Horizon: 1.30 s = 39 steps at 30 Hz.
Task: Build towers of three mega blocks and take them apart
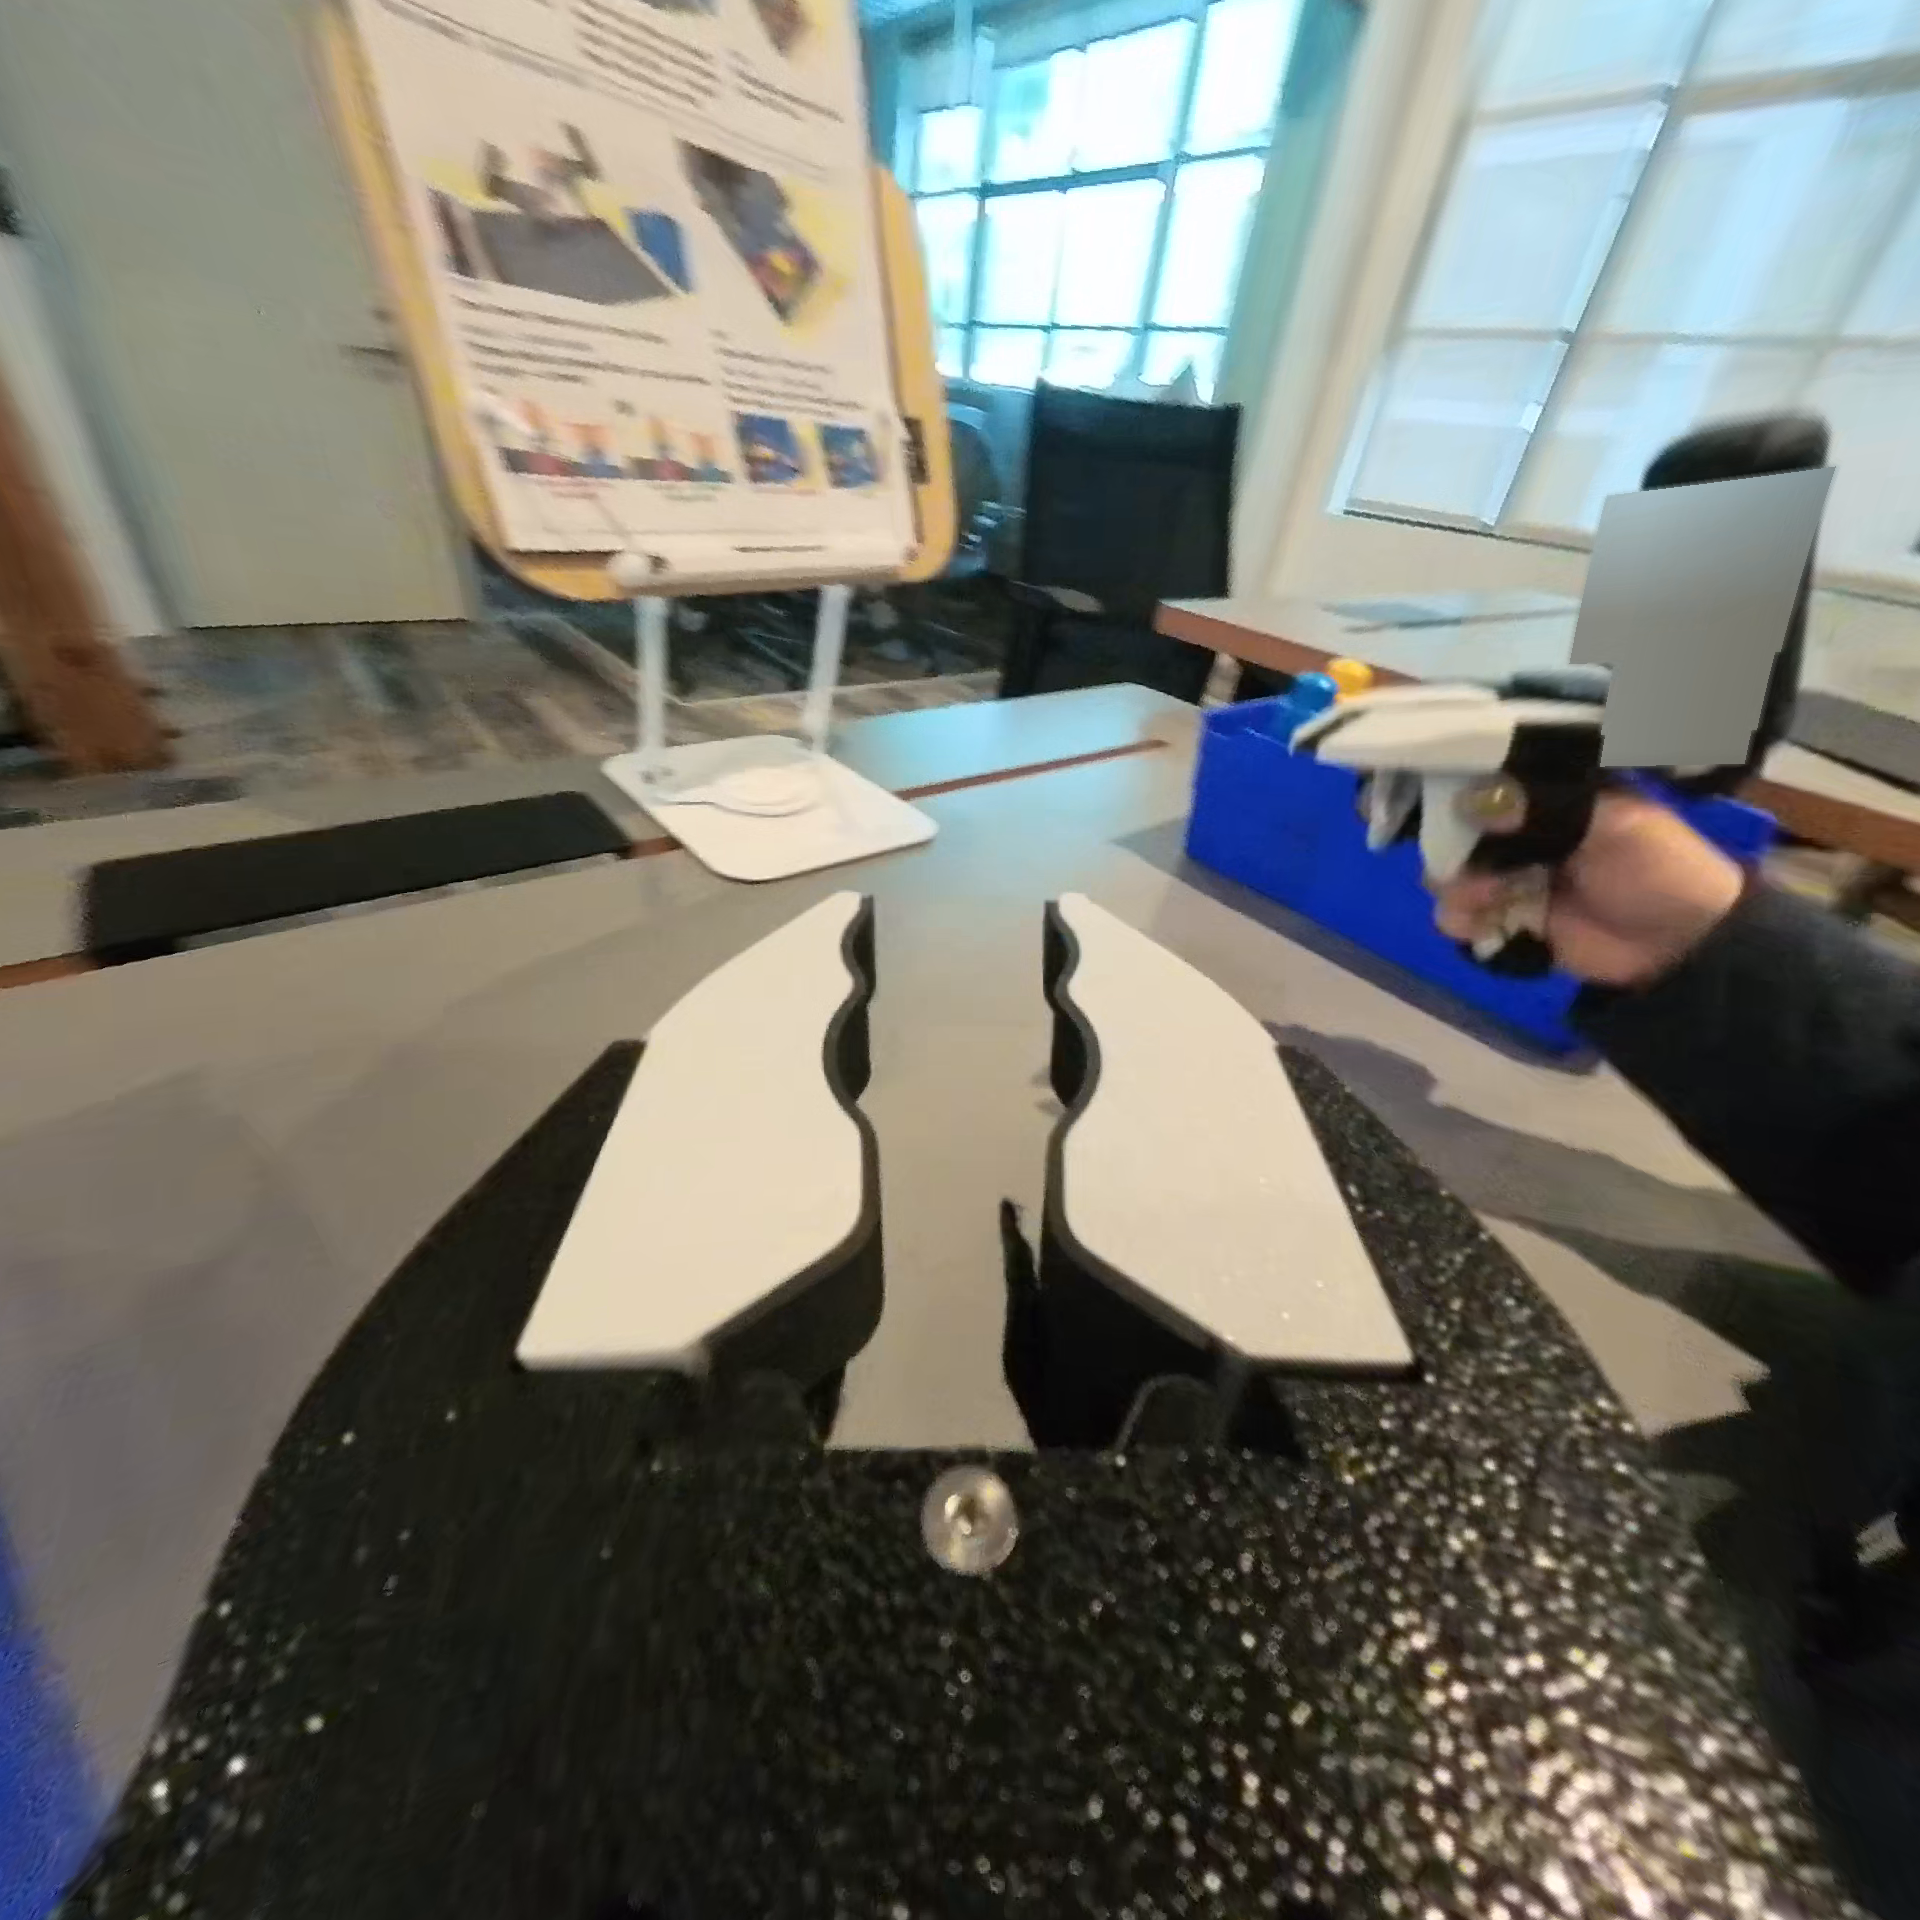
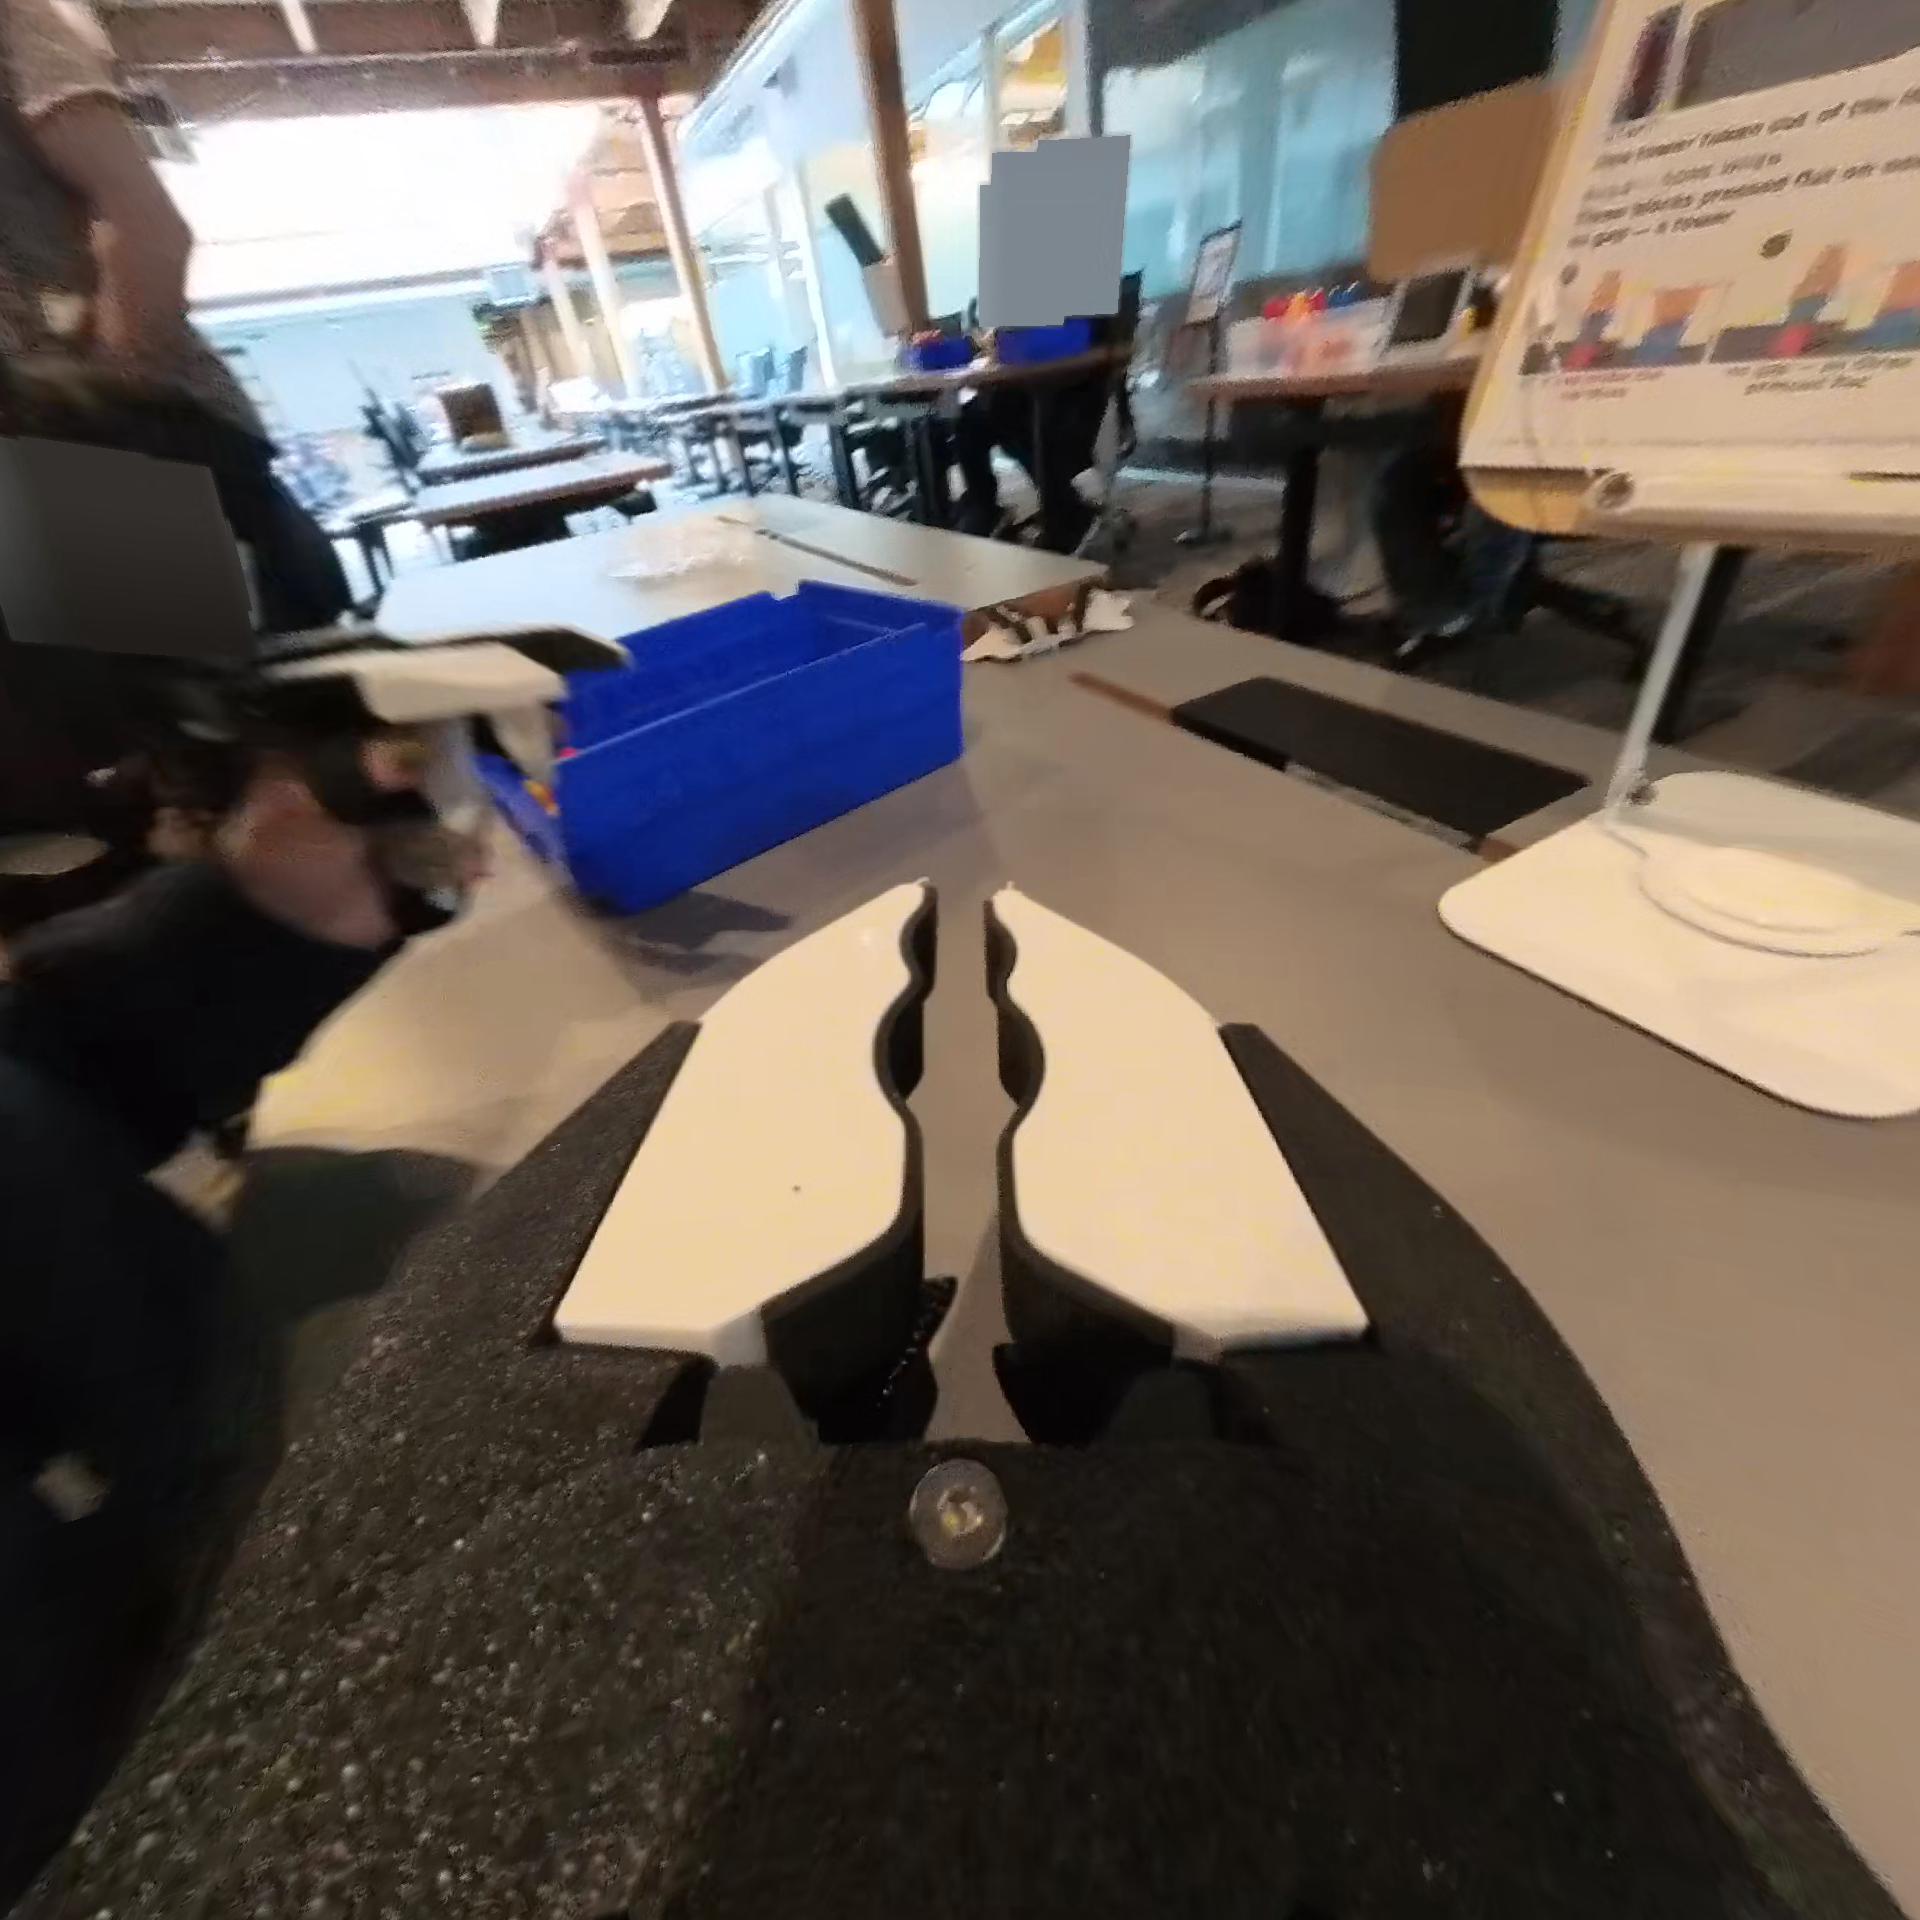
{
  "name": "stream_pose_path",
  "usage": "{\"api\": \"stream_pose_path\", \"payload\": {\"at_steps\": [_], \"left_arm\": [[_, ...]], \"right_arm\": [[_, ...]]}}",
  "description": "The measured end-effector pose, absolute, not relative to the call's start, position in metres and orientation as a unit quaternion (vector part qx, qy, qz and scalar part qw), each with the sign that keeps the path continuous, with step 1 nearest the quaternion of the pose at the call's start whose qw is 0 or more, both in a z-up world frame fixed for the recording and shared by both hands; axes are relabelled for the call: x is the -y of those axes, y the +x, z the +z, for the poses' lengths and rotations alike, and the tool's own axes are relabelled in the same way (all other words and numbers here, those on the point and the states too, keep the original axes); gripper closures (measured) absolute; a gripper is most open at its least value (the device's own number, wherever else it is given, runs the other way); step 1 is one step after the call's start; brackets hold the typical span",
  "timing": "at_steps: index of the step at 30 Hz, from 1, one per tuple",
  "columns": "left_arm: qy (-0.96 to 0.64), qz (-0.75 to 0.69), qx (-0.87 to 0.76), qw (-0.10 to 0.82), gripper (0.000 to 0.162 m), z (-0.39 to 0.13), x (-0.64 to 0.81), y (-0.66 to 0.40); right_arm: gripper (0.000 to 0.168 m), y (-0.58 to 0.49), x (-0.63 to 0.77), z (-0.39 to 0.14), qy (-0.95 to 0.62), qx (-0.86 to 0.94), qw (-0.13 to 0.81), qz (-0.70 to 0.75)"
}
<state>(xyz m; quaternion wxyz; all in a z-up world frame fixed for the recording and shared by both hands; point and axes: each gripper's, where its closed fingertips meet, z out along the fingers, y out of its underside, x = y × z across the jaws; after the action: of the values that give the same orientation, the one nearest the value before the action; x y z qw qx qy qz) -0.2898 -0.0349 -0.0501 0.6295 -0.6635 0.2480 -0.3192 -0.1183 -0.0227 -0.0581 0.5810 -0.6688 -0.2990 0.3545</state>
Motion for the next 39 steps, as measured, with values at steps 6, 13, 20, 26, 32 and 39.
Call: {"api": "stream_pose_path", "payload": {"at_steps": [6,13,20,26,32,39], "left_arm": [[-0.71,-0.218,-0.153,0.652,0.138,-0.044,0.037,-0.392],[-0.789,-0.089,-0.184,0.579,0.132,-0.075,0.018,-0.487],[-0.876,-0.128,-0.326,0.331,0.116,-0.141,-0.011,-0.5],[-0.93,-0.159,-0.272,0.19,0.099,-0.189,-0.018,-0.495],[-0.952,-0.129,-0.241,0.137,0.092,-0.21,-0.019,-0.497],[-0.958,-0.076,-0.207,0.181,0.126,-0.193,-0.023,-0.511]], "right_arm": [[0.168,-0.146,0.006,-0.083,-0.641,0.263,0.654,0.304],[0.168,-0.159,0.004,-0.102,-0.637,0.284,0.667,0.261],[0.168,-0.158,0.003,-0.109,-0.641,0.283,0.661,0.269],[0.168,-0.154,0.003,-0.107,-0.639,0.282,0.665,0.265],[0.168,-0.152,0.003,-0.106,-0.637,0.278,0.667,0.271],[0.168,-0.151,0.007,-0.1,-0.628,0.278,0.672,0.275]]}}
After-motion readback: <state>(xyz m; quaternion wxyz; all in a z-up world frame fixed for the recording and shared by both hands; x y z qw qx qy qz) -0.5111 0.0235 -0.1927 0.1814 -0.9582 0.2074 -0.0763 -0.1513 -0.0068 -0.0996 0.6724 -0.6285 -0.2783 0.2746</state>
